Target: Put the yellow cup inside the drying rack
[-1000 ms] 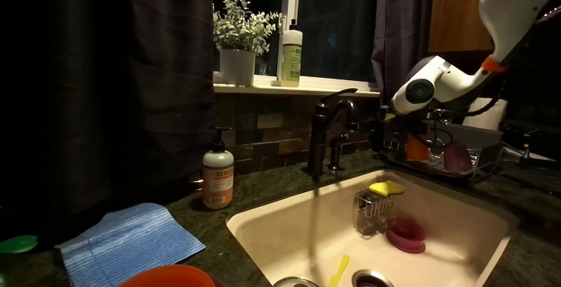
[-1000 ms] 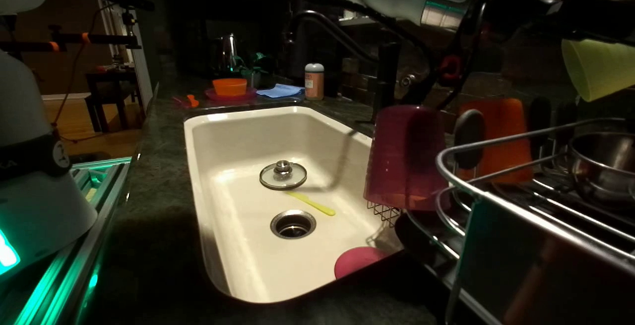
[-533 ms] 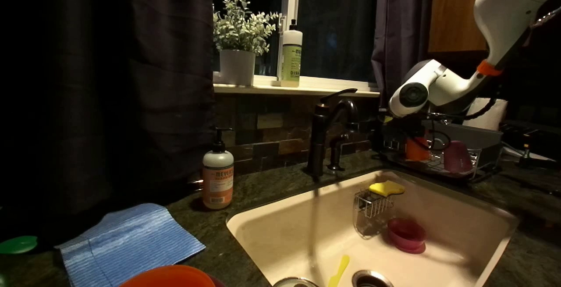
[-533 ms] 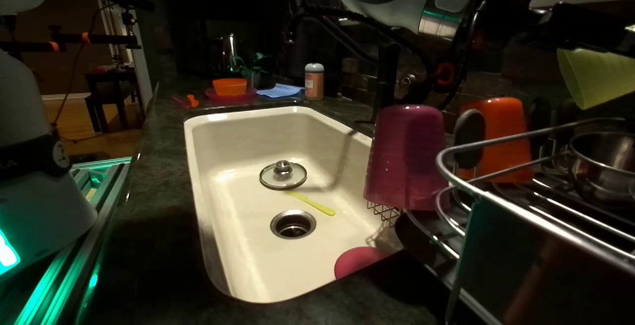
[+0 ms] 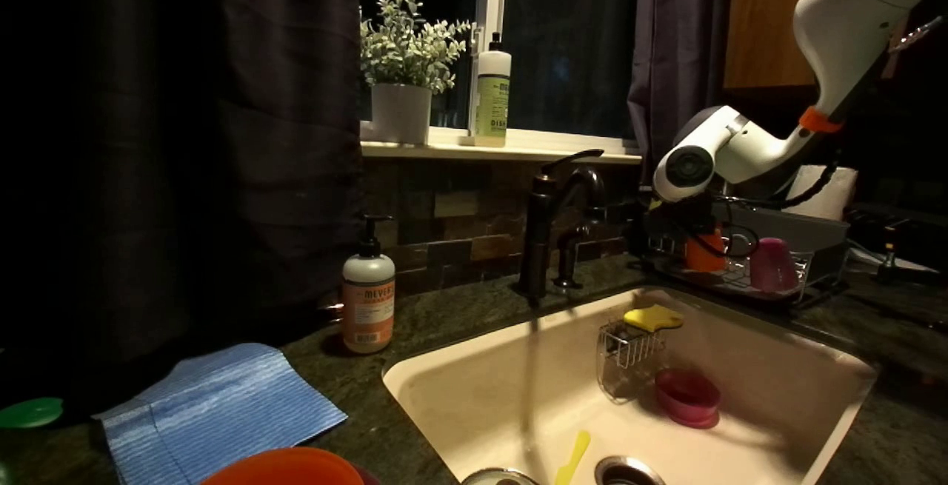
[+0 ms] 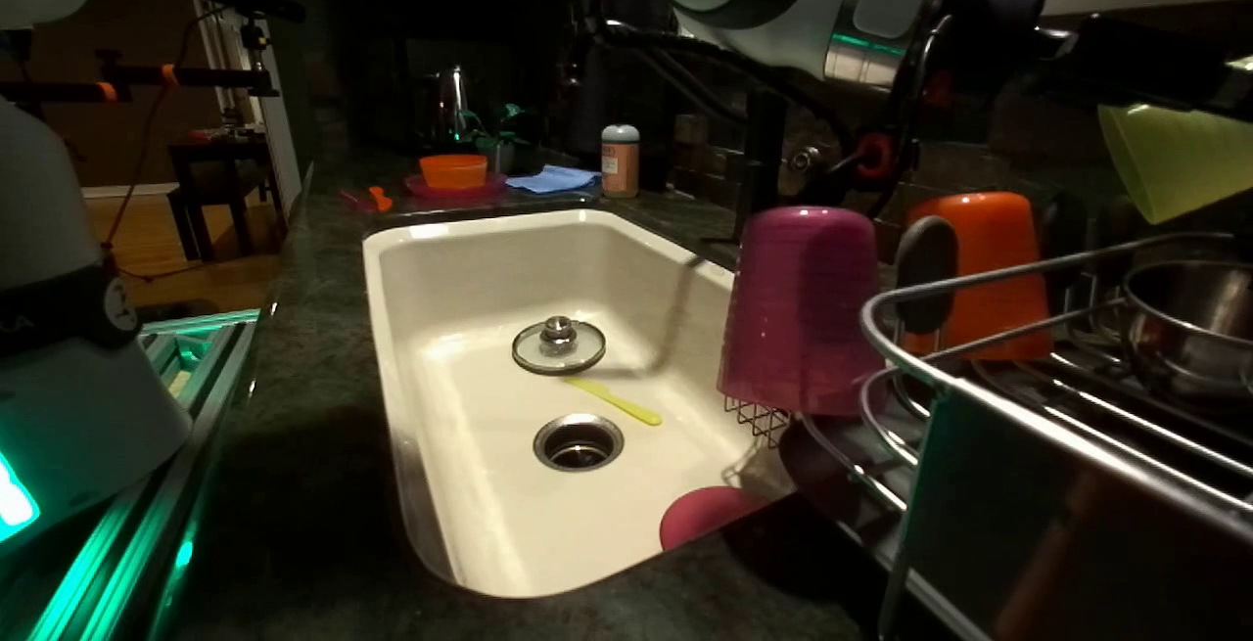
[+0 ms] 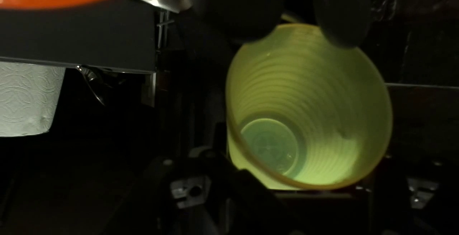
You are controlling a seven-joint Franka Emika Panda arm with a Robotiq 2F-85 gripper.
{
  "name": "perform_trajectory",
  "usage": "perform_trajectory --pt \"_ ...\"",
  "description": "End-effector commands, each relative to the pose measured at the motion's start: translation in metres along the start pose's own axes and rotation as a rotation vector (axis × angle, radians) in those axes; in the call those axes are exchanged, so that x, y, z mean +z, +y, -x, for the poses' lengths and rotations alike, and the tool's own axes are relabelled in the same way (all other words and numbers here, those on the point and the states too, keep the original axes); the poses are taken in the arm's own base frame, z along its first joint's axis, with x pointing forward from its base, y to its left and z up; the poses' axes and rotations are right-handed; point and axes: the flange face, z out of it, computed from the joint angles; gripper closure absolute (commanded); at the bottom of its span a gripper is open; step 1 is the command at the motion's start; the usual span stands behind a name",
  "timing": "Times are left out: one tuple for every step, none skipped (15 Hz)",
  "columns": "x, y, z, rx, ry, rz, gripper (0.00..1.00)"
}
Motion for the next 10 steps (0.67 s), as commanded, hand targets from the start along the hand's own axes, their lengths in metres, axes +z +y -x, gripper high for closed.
perform_trajectory --pt "-0.003 -0.005 0.011 -0.004 -0.007 0.035 0.53" --pt "-0.003 -0.007 0.011 -0.004 -0.005 0.038 0.53" --pt "-0.004 -0.008 0.013 -0.003 -0.002 0.041 0.53" --pt "-0.004 -0.009 0.014 -0.003 0.002 0.049 0.53" --pt "-0.003 -0.008 0.016 0.0 0.006 0.065 0.53" --pt "-0.002 -0.008 0.017 0.003 0.008 0.079 0.53" --pt "-0.002 -0.008 0.018 0.007 0.008 0.091 0.53" --pt "-0.001 -0.009 0.019 0.01 0.009 0.098 0.53" --pt "-0.002 -0.009 0.02 0.013 0.011 0.105 0.53" --pt "-0.003 -0.011 0.021 0.014 0.013 0.108 0.53"
